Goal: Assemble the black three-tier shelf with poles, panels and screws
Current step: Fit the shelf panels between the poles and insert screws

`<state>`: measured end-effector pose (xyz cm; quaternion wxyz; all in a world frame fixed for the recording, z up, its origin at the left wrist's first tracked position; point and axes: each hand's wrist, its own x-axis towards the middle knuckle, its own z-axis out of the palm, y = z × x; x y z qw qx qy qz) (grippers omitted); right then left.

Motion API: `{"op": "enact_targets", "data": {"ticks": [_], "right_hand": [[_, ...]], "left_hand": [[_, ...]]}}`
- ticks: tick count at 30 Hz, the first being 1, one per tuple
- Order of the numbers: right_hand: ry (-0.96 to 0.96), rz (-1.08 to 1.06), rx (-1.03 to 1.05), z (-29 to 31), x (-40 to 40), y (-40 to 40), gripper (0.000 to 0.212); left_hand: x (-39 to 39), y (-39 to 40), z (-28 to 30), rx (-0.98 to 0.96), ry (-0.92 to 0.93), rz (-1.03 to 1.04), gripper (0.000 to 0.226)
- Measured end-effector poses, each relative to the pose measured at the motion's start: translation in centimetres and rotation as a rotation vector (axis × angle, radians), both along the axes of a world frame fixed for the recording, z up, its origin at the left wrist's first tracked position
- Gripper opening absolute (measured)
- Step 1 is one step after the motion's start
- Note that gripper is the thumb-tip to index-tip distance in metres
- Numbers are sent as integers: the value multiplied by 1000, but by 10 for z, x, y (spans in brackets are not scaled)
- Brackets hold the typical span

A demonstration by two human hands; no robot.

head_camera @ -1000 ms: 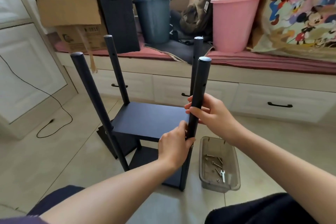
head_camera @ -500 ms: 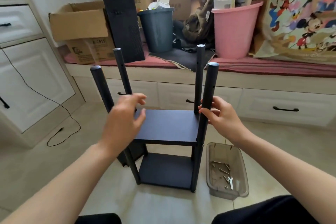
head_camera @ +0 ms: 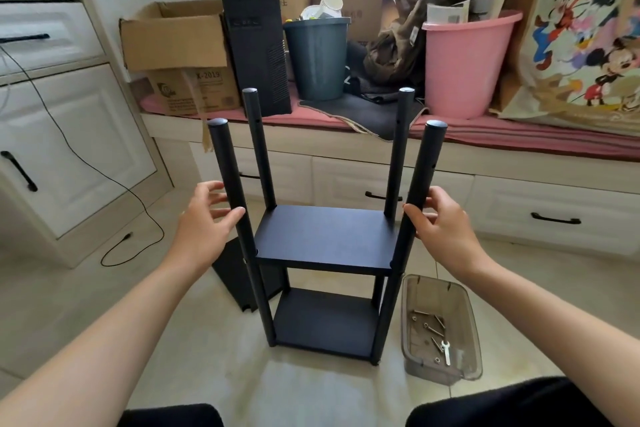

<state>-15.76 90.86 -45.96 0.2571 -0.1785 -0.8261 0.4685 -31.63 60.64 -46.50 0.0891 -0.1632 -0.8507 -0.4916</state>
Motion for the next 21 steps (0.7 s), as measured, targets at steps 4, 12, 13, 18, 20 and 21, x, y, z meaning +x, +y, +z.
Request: {"op": "enact_targets", "data": {"ticks": [4, 12, 13, 18, 20, 21], "right_hand": [[-4, -21, 81, 1, 0, 4, 21], [39, -98, 95, 3, -7, 13, 25], [38, -102, 102, 3, -7, 15, 25], [42, -95, 140, 1, -6, 18, 25], [40, -97, 144, 1, -4, 22, 24], [39, -106, 142, 1, -3, 25, 24]], "left_hand": [[-4, 2, -3, -25, -32, -23, 48], [2, 14, -3, -50, -123, -118, 32], [2, 16, -3, -40, -134, -120, 31], [-1, 19, -6, -23, -140, -118, 31], [-1, 22, -6, -27, -126, -122, 31], [0, 26, -6, -34, -118, -133, 32]]}}
